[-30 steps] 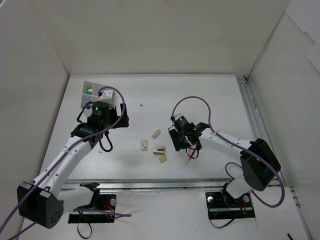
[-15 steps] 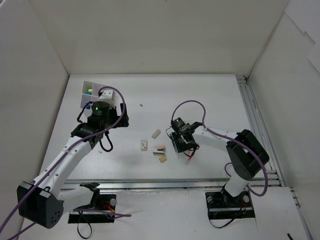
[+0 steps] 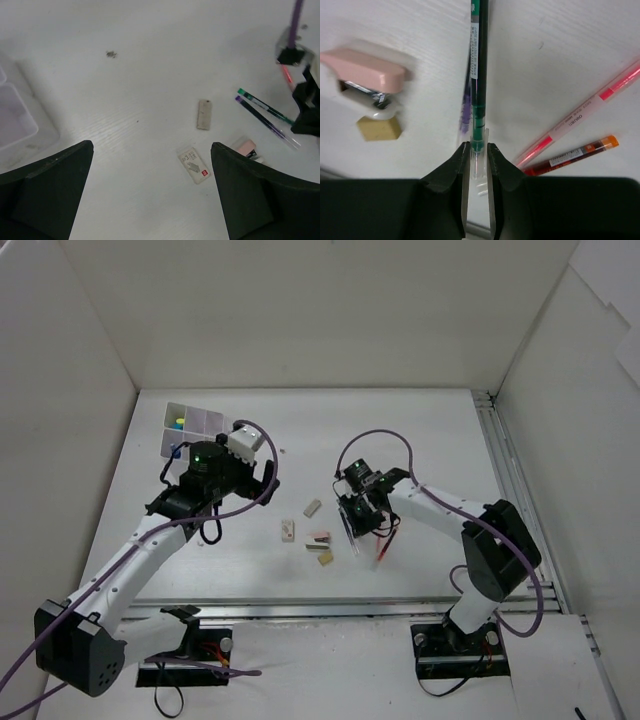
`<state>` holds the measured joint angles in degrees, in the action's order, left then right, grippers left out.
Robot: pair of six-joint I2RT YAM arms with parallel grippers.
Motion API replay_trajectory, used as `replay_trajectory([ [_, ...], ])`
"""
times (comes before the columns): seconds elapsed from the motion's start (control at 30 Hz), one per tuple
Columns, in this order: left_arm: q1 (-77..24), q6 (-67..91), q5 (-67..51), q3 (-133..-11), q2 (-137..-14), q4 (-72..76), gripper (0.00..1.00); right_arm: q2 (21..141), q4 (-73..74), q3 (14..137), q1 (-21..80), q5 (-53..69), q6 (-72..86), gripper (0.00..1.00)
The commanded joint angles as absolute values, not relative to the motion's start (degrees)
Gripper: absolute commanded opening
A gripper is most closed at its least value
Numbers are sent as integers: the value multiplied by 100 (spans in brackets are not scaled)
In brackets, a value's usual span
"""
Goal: Sort the stationery into containers
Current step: Pick up the pen from the center of the board.
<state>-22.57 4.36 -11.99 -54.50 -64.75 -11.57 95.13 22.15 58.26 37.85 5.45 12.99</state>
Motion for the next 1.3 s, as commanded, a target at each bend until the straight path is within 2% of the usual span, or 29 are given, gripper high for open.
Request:
replay_trajectory([
  [0.0,-2435,-1226,-2801,-5458,-6232,-282,100,9000,3109,6608,3595,1378,1063,0],
  [0.13,-2706,-2292,-3672,-5685,-6450,-393,99,8974,3726,7066,3279,2817,1221,0],
  [0.33,-3119,-3223,-4173,-6073,-6934,-843,99,8833,4095,7592,3033,3820,1441,0],
  [0.5,-3812,-3901,-4149,-6135,-7049,-870,97,9069,4104,8102,2892,4902,1915,0],
  [0.6,-4051,-4350,-3982,-6126,-7066,-835,95,9193,4104,8296,2883,5062,2100,0],
  [0.7,-4315,-4491,-3684,-6283,-7189,-887,89,9324,4078,8560,2848,5351,2232,0],
  [0.73,-4429,-4543,-3561,-6328,-7224,-940,80,9369,4069,8604,2848,5440,2267,0],
  [0.93,-4605,-4430,-2876,-6513,-7550,-853,55,9501,4017,8798,2883,5722,2434,0],
  [1.13,-4605,-4246,-2383,-6531,-7691,-634,45,9308,4017,8570,2865,5801,2549,0],
  [1.27,-4605,-4324,-2276,-6442,-7690,-518,44,9168,4025,8446,2795,5863,2593,0],
])
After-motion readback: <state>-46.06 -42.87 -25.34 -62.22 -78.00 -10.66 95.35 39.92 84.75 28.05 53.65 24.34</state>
